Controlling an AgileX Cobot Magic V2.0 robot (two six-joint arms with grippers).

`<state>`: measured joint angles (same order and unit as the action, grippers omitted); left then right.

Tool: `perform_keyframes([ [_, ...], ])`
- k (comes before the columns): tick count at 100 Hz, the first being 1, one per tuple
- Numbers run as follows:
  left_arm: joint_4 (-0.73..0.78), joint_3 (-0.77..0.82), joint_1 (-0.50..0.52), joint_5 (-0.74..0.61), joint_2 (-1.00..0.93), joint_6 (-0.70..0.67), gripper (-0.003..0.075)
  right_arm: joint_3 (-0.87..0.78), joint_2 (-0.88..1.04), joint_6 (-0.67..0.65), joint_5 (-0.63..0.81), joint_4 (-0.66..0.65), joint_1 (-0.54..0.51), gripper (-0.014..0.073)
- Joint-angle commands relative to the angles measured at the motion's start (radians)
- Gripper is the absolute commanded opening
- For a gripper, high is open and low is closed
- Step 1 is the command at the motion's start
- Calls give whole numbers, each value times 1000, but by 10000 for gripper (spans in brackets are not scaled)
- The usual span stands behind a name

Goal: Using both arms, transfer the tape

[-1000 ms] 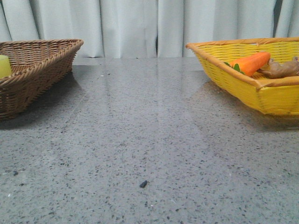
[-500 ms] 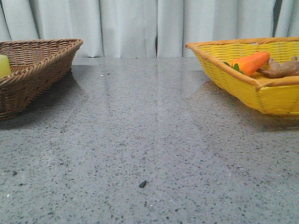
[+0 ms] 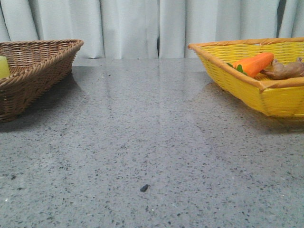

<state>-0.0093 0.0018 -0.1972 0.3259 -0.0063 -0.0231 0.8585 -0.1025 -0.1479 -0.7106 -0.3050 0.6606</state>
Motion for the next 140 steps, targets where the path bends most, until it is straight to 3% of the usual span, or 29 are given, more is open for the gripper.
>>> perform_keyframes([
  [1, -5, 10, 5, -55, -27, -10, -21, 18, -21, -1, 78, -25, -4, -73],
  [35, -5, 10, 5, -55, -27, -10, -21, 2, -21, -1, 70, -50, -4, -73],
  [47, -5, 10, 5, -55, -27, -10, -21, -99, -21, -1, 122, -154, -28, -73],
  [55, -5, 10, 5, -55, -27, -10, -21, -188, -21, -1, 122, -154, -63, -73],
  [63, -5, 10, 5, -55, -27, -10, -21, -296, -23, -3, 164, -113, -116, -73],
  [77, -5, 10, 5, -55, -27, -10, -21, -528, -27, -53, 365, -26, -263, -73],
  [92, -5, 10, 5, -55, -27, -10, -21, -731, -27, -53, 507, 239, -460, -74],
  [115, -5, 10, 5, -55, -27, -10, -21, -841, 73, -51, 422, 265, -596, -74],
  [140, -5, 10, 5, -59, -27, -10, -21, -868, 132, -51, 366, 269, -621, -74],
])
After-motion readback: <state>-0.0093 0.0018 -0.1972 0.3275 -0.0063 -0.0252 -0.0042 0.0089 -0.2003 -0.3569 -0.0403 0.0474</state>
